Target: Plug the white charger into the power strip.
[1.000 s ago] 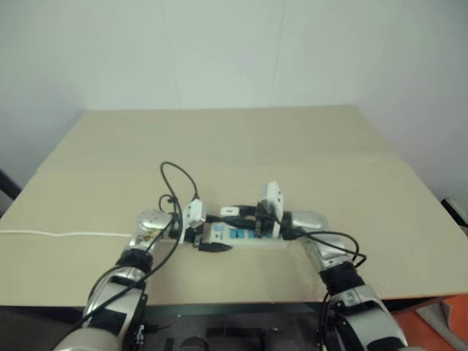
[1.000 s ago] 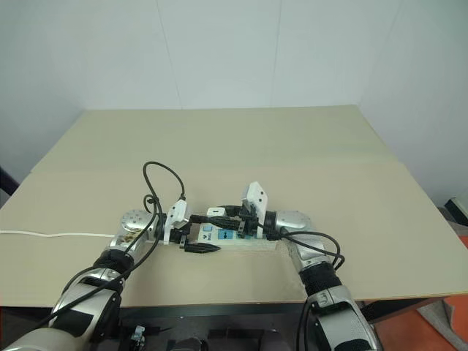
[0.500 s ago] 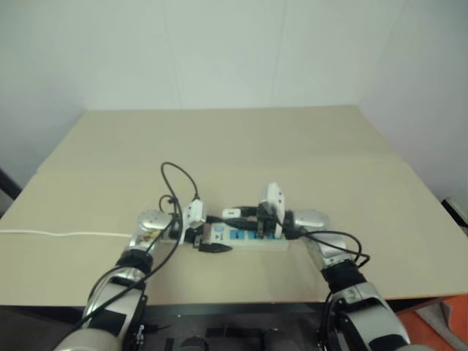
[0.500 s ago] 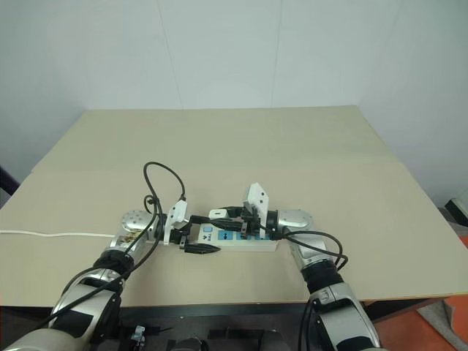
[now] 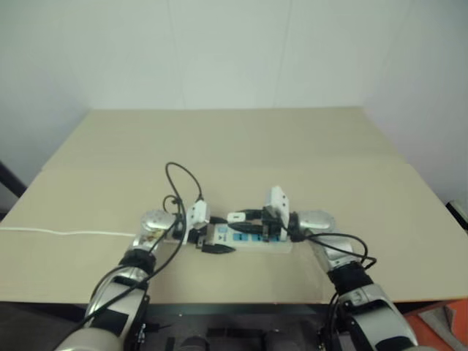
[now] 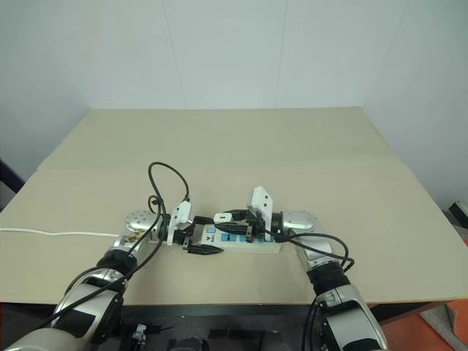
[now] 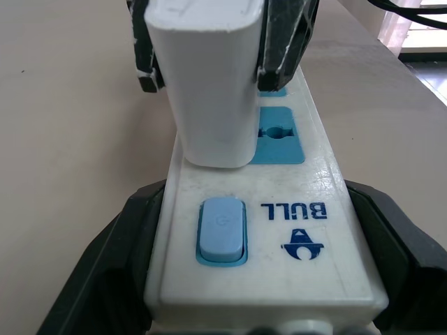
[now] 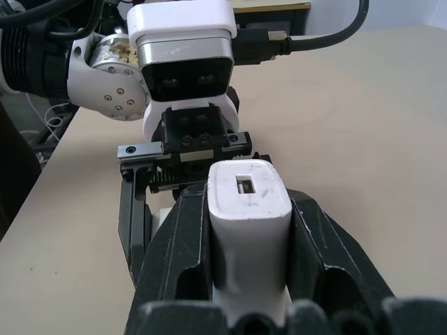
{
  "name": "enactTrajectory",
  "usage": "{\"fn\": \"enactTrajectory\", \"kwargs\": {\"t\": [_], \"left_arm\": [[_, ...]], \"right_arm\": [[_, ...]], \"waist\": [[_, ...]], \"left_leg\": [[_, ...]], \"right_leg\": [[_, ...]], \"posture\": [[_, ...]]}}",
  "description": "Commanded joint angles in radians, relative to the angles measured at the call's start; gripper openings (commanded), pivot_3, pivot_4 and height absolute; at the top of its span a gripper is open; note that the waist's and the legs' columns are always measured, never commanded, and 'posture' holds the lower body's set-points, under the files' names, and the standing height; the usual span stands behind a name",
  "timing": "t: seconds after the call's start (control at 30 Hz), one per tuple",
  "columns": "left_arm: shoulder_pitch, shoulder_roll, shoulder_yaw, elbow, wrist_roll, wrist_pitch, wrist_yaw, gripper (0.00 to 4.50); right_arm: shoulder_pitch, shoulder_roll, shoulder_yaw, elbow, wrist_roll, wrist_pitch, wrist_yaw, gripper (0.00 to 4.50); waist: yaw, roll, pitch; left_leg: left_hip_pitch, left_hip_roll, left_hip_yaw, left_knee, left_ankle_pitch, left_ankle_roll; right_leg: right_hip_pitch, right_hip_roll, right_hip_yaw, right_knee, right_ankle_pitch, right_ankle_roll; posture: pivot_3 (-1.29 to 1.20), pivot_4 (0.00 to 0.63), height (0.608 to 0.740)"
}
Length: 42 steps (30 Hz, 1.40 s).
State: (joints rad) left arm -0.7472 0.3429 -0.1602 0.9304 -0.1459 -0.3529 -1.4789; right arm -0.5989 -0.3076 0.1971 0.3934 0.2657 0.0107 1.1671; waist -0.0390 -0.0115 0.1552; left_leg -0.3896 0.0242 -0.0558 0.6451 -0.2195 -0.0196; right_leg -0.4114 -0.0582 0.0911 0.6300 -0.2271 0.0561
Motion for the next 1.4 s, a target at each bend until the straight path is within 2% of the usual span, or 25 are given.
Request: {"fn": "enactTrajectory", "kwargs": {"t": [0.03,0.13,0.43,0.83,1.07,1.33,1.4], "left_arm": [[0.019,0.036,-0.006,0.038,0.041,0.002,0.001,3.30],[0.015,0.038,-0.009,0.044,0.040,0.000,0.003,3.30],[0.005,0.050,-0.008,0.059,0.040,-0.007,0.009,3.30],[0.006,0.050,-0.008,0.059,0.040,-0.008,0.014,3.30],[0.007,0.052,-0.005,0.057,0.041,-0.010,0.017,3.30],[0.002,0.050,-0.007,0.060,0.043,-0.009,0.017,3.30],[0.001,0.049,-0.008,0.060,0.043,-0.008,0.018,3.30]], "right_arm": [[0.049,-0.086,-0.025,0.042,-0.035,0.008,0.009,1.12],[0.054,-0.097,-0.024,0.053,-0.041,0.004,0.008,1.12],[0.032,-0.128,-0.006,0.127,-0.065,-0.030,0.016,1.12],[-0.072,-0.052,0.098,0.203,-0.105,-0.036,0.032,1.12],[-0.082,-0.052,0.103,0.240,-0.108,-0.041,0.047,1.12],[-0.071,-0.051,0.091,0.214,-0.082,0.002,0.047,1.12],[-0.070,-0.046,0.089,0.197,-0.075,0.023,0.048,1.84]], "waist": [[0.000,0.000,0.000],[0.000,0.000,0.000],[0.001,0.000,0.000],[-0.008,-0.001,-0.001],[-0.021,-0.002,-0.001],[-0.022,-0.002,-0.001],[-0.021,-0.002,-0.001]], "left_leg": [[0.001,0.000,0.000,0.000,0.000,0.000],[0.005,0.000,0.000,0.000,0.000,0.000],[0.007,0.000,-0.001,0.000,0.000,0.000],[0.010,0.000,0.000,-0.001,0.000,0.000],[0.018,0.001,0.000,-0.002,0.000,0.000],[0.019,0.001,0.000,-0.002,0.000,0.000],[0.019,0.001,-0.001,-0.002,0.000,0.000]], "right_leg": [[0.002,0.000,0.000,0.000,-0.001,0.001],[0.006,0.000,-0.001,-0.001,-0.004,0.007],[0.008,0.000,-0.001,-0.001,-0.004,0.007],[0.009,0.000,0.000,0.000,-0.005,0.007],[0.016,0.001,0.000,-0.001,-0.005,0.007],[0.017,0.001,0.000,-0.001,-0.005,0.007],[0.017,0.001,0.000,-0.001,-0.005,0.007]], "posture": [[0.00,0.150,0.740],[0.00,0.150,0.740],[0.00,0.150,0.740],[0.00,0.150,0.740],[0.00,0.150,0.740],[0.00,0.150,0.740],[0.00,0.150,0.740]]}}
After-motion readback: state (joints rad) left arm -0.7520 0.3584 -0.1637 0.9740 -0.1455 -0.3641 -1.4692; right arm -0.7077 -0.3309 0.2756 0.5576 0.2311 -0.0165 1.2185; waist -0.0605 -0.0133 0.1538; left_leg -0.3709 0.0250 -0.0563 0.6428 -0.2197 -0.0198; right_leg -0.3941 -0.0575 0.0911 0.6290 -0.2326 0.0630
